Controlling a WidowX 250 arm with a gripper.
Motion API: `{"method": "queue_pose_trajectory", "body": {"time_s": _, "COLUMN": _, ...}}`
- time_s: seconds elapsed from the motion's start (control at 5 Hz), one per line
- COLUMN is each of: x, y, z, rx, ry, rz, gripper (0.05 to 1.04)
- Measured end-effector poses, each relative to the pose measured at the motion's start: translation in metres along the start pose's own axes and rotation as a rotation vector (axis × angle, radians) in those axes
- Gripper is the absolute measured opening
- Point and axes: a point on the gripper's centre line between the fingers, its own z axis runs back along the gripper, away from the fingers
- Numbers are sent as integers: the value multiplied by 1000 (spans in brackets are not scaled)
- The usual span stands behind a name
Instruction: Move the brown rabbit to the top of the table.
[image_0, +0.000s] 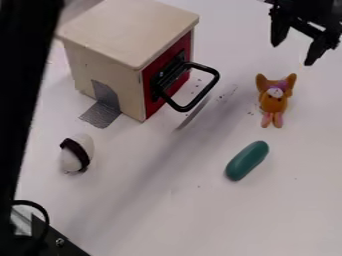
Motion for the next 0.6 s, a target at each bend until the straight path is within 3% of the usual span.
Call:
{"method": "queue_pose_trajectory", "body": {"time_s": 0.2, "x": -22, "y": 0, "z": 22, "rx": -5, "ry": 14, "rz": 45, "gripper": 999}}
{"method": "queue_pose_trajectory", "body": {"time_s": 0.6, "x": -70, "y": -11, "z": 32, "rx": -72, "ry": 104, "rz": 111, "gripper": 999}}
